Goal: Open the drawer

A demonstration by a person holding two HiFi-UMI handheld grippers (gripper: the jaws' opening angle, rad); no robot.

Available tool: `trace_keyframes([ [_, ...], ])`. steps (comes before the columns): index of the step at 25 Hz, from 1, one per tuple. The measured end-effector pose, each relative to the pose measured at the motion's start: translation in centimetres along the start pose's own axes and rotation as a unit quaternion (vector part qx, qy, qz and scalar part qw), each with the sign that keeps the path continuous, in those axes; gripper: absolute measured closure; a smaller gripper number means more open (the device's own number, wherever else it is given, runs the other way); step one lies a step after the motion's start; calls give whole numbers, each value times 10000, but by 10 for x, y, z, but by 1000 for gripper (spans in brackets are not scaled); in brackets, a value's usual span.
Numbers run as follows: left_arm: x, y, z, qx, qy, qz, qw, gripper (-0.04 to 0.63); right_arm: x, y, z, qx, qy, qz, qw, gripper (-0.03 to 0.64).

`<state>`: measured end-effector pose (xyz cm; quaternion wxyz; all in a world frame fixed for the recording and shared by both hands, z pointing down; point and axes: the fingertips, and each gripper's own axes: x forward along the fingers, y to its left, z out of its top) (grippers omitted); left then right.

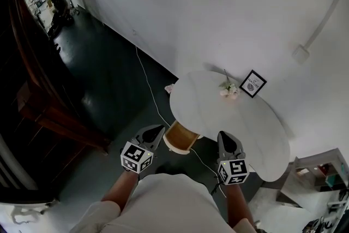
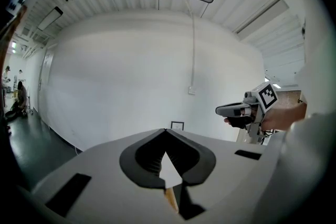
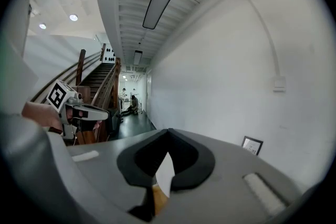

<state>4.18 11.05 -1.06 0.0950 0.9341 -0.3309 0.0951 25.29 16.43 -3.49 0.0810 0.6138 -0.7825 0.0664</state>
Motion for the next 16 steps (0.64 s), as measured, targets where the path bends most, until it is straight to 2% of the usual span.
trace_keyframes([
  [16, -12, -4, 3, -76, -55, -101, 9999, 588, -12, 13, -6, 49, 58, -30, 10000, 606],
])
